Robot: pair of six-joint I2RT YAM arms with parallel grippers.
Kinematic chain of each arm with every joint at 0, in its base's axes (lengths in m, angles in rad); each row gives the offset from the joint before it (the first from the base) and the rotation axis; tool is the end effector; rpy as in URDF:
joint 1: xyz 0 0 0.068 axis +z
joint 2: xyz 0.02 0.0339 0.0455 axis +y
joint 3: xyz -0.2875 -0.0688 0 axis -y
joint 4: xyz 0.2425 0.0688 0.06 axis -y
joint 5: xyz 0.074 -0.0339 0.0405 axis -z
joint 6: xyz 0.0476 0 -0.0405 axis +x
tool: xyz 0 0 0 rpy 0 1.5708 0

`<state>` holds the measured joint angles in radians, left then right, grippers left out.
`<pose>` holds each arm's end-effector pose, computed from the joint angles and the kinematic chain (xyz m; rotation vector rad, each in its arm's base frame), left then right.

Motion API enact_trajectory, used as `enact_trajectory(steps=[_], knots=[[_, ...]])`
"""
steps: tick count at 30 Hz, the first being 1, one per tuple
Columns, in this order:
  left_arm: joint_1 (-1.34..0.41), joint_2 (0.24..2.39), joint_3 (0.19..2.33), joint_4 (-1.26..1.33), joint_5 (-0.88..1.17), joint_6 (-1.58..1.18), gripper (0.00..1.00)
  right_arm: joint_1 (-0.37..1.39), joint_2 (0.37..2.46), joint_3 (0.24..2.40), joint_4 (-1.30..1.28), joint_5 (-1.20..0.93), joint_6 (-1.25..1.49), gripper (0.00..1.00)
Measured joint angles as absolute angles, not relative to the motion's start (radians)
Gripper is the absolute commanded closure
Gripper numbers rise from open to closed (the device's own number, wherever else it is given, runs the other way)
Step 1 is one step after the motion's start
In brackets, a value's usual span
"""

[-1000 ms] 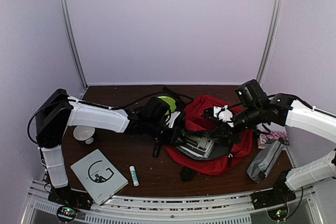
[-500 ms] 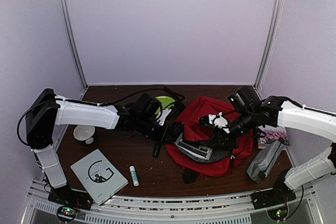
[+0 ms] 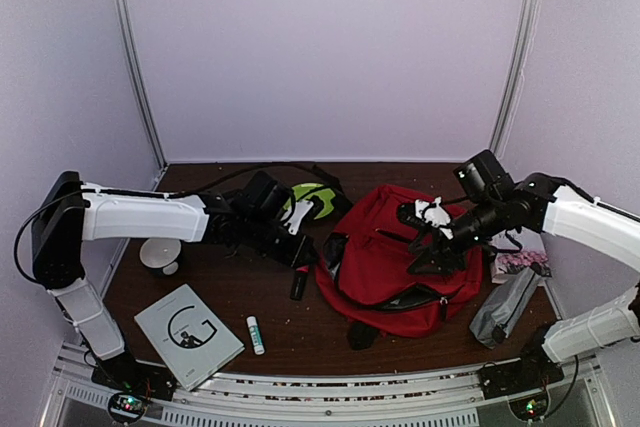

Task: Pack the student bag
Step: Place the largest pocket of the student bag, then pick up the book from the corner of the board.

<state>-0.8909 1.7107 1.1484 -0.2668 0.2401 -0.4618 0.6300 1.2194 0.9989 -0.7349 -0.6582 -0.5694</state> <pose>0.2291 -0.3014 0.2310 0.6654 2.4871 -0.8679 0.1729 0.1621 0.2978 -1.5838 1.8508 0.8500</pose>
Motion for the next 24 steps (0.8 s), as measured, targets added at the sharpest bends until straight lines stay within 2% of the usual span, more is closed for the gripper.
enact_trajectory(steps=[7, 10, 18, 21, 24], knots=[[-0.891, 1.710, 1.163, -0.266, 0.222, -0.432, 0.98, 0.282, 1.140, 1.068, -0.820, -0.650, -0.561, 0.53], [-0.891, 1.710, 1.180, -0.251, 0.221, -0.424, 0.95, 0.098, 1.151, 1.070, -0.837, -0.566, -0.540, 0.53], [-0.891, 1.711, 1.222, -0.187, 0.257, -0.413, 0.57, -0.289, 1.344, 1.101, -0.860, -0.345, -0.467, 0.46], [-0.891, 1.713, 1.227, -0.173, 0.271, -0.419, 0.51, -0.384, 1.420, 1.108, -0.870, -0.297, -0.465, 0.36], [-0.891, 1.730, 1.240, -0.162, 0.292, -0.432, 0.51, -0.439, 1.481, 1.108, -0.867, -0.244, -0.469, 0.35]])
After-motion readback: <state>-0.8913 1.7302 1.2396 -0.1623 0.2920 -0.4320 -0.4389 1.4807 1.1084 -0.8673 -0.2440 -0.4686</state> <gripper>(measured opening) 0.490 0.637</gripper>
